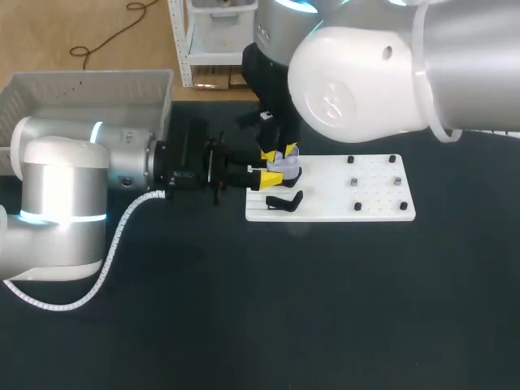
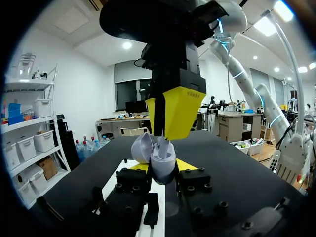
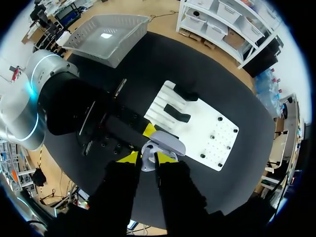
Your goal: Pick up each earbud case from the left stands, insert the matching earbuds, close the lid, and place the case in the box.
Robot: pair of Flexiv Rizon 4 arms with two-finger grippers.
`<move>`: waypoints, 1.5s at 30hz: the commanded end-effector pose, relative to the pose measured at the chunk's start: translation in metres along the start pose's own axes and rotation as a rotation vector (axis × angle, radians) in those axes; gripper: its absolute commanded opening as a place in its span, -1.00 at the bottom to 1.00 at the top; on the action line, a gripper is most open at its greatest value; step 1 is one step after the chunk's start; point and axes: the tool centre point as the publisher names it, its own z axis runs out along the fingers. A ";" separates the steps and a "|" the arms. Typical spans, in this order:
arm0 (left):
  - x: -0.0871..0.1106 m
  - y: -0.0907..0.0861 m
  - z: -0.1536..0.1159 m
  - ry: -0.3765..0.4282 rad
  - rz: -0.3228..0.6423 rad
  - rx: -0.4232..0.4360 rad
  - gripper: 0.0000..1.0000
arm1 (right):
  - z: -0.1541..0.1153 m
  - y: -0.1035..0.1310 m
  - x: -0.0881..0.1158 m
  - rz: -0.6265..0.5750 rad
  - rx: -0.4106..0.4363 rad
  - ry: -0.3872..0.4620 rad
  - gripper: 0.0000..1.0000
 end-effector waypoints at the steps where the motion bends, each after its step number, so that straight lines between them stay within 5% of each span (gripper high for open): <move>1: 0.000 0.000 0.000 0.000 0.001 0.000 -1.00 | 0.002 -0.001 -0.003 0.000 0.003 0.002 -1.00; 18: 0.000 0.000 0.000 0.000 0.001 0.000 -1.00 | 0.008 -0.003 -0.008 0.001 0.024 0.018 -1.00; 19: 0.000 0.000 0.000 0.000 0.001 0.000 -1.00 | 0.008 -0.003 -0.008 0.001 0.017 0.022 -0.74; 20: 0.000 0.000 0.000 0.000 0.001 0.000 -1.00 | 0.006 -0.003 -0.008 0.000 0.012 0.021 -0.07; 21: 0.000 0.000 0.000 0.000 0.001 0.000 -1.00 | 0.005 -0.002 -0.007 0.000 0.011 0.020 0.97; 33: 0.000 0.000 0.000 0.000 0.001 0.000 -1.00 | -0.031 -0.016 -0.008 0.072 0.024 -0.048 1.00; 45: 0.000 0.000 0.000 0.000 0.001 0.000 -1.00 | -0.007 -0.063 -0.046 0.353 0.101 -0.040 1.00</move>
